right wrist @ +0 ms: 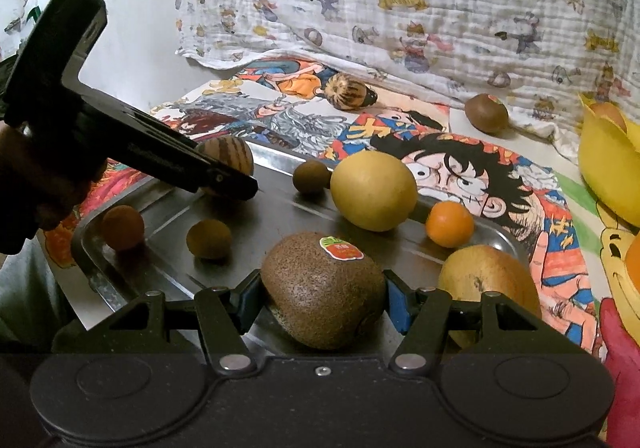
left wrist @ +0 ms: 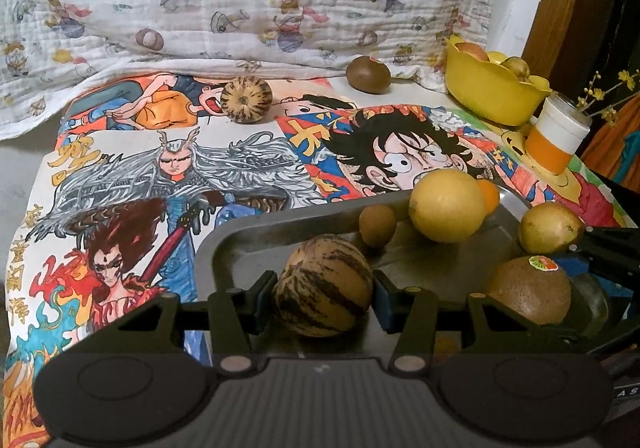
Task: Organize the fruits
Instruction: 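Carry the striped fruit in the left gripper while the right gripper carries the kiwi over the tray, then open the left gripper onto the tray while the right gripper releases the kiwi there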
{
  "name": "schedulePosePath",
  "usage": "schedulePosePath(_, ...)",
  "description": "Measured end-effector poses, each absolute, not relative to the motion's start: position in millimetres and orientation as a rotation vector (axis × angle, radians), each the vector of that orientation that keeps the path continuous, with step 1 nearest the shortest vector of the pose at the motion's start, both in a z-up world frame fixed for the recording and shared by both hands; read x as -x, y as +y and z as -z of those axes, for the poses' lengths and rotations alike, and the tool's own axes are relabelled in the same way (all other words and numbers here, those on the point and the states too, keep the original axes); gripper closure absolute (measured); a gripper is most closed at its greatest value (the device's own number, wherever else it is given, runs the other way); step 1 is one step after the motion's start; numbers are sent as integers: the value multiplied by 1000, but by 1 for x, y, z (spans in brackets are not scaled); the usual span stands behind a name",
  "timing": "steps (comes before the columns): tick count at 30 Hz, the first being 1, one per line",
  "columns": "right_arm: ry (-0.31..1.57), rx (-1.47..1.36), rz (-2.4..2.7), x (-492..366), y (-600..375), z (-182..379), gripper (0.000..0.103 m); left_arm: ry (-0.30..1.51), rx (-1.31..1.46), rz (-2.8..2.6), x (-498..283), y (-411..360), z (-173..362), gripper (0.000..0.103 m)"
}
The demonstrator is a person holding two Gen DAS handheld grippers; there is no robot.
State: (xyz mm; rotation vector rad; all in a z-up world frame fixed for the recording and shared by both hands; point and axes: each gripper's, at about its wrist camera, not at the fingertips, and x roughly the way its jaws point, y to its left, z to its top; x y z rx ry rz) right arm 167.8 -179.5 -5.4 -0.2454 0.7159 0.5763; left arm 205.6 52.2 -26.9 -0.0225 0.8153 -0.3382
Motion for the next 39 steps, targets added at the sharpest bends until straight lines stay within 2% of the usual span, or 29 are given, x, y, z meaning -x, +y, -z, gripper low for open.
schedulePosePath(5,692,262,-580,-163,-179,7,39,820,22,334,-205,51,26,48)
schedulePosePath(9,681,273,-583,-161,-179,7,37,821,25,335,-202,51,25,44)
schedulePosePath(14,629,248,-612,-153,-185,-4,22,806,52,327,-193,54,20,34)
schedulePosePath(16,600,243,-633,-149,-188,-9,18,790,66,327,-188,56,14,29)
schedulePosePath(18,573,238,-644,-145,-192,-15,12,765,69,310,-179,58,6,15)
schedulePosePath(21,541,219,-660,-137,-202,-25,5,713,47,263,-160,60,-4,3)
schedulePosePath(24,534,212,-675,-132,-211,-33,1,693,49,233,-144,64,-10,1)
schedulePosePath(39,599,380,-710,-101,-225,-39,1,700,-22,249,-104,58,-15,1)
